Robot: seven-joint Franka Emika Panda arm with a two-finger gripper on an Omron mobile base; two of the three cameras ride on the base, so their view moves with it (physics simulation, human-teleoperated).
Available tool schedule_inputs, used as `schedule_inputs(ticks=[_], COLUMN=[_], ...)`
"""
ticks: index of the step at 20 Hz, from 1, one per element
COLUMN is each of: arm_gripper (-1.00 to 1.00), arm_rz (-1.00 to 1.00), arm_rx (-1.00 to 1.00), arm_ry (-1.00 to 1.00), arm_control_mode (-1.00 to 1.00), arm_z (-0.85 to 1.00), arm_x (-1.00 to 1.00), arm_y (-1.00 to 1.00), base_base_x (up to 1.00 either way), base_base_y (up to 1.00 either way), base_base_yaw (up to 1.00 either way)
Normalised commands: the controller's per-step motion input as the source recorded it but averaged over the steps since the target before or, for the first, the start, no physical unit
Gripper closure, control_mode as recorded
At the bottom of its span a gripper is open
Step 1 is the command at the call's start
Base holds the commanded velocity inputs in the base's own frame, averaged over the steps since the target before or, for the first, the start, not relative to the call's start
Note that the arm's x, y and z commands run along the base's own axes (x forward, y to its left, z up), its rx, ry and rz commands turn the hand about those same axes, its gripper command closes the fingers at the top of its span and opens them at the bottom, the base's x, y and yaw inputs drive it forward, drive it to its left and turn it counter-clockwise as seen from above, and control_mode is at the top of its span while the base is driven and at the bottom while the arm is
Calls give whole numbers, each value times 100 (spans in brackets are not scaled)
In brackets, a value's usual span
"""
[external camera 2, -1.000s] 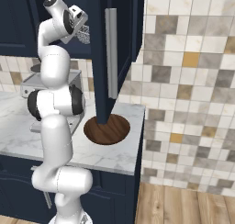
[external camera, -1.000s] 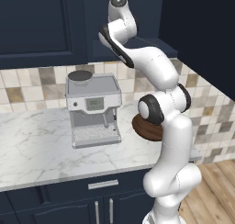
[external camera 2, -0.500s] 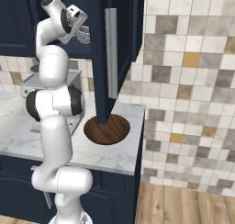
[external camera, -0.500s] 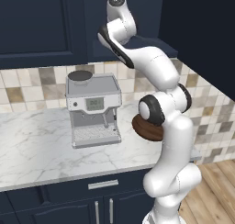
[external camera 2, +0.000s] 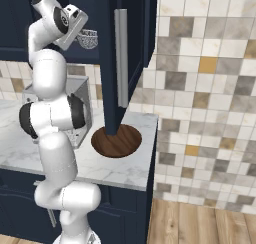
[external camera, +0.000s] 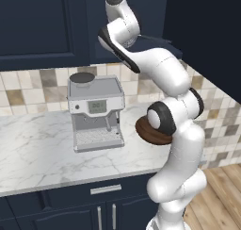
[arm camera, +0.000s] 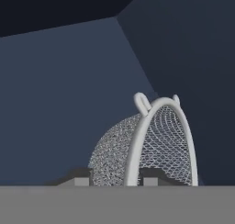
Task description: Open the cabinet and setup a tea strainer by placing it in the bowl upright.
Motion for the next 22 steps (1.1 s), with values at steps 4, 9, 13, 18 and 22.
schedule_inputs(ticks=[4, 9, 13, 18, 22], arm_gripper=[100, 100, 100, 100, 100], arm_rz=[0, 0, -1, -9, -16], arm_rx=[0, 0, 0, 0, -5], arm_ry=[0, 0, 0, 0, 0], arm_control_mode=[-100, -100, -100, -100, -100], arm_z=[-1, 0, 0, 0, 0], arm_x=[-73, -89, -96, -90, -89], arm_y=[0, 3, 15, 23, 3], base_base_x=[0, 0, 0, 0, 0], base_base_y=[0, 0, 0, 0, 0], base_base_yaw=[0, 0, 0, 0, 0])
